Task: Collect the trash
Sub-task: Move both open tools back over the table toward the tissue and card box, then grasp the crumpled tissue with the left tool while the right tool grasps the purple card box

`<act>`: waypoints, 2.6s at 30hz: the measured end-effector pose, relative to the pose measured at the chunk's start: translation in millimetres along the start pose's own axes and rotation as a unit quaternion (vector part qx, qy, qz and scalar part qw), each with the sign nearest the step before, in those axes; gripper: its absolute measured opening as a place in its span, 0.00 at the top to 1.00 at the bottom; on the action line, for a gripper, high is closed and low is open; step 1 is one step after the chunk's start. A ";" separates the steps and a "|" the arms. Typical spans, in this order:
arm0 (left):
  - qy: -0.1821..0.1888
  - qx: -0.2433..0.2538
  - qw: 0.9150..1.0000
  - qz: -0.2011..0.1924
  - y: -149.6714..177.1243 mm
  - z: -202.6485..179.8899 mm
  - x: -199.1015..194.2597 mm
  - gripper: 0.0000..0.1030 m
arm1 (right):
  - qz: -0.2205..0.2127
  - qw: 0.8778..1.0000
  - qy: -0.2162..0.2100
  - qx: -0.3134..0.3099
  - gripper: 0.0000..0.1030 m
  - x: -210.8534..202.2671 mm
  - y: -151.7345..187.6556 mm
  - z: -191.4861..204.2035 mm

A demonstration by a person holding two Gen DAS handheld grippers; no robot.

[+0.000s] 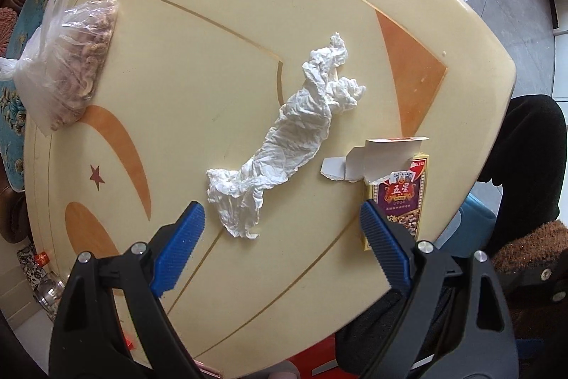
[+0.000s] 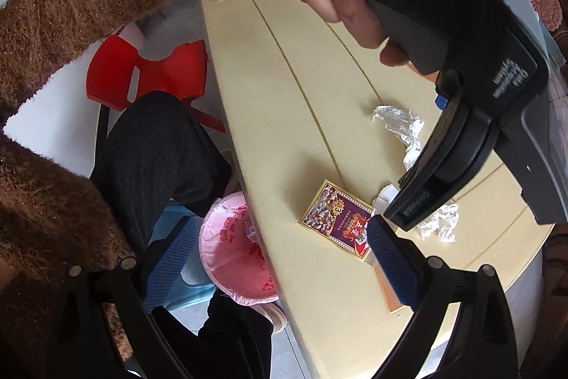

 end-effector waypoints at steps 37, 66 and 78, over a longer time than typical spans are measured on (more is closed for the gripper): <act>0.017 0.150 0.989 -0.004 -29.3 19.8 70.6 0.15 | 0.052 0.973 0.035 -0.222 0.19 104.5 5.6 -1.2; -0.008 0.109 0.994 -0.012 3.6 -41.3 59.5 0.84 | 0.002 0.993 0.113 0.019 0.33 101.2 15.2 -23.0; 0.020 -0.010 0.996 -0.084 15.4 -9.7 51.3 0.88 | -0.041 0.979 0.159 0.117 0.34 71.9 43.0 -44.2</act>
Point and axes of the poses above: each gripper's, at about its wrist camera, not at the fingertips, and x roughly the way its jaws point, z to its left, y to its underside, the point moved 3 cm from there along x, roughly the way its jaws point, and after that the axes turned 8 degrees about y, right-handed, at the moved point
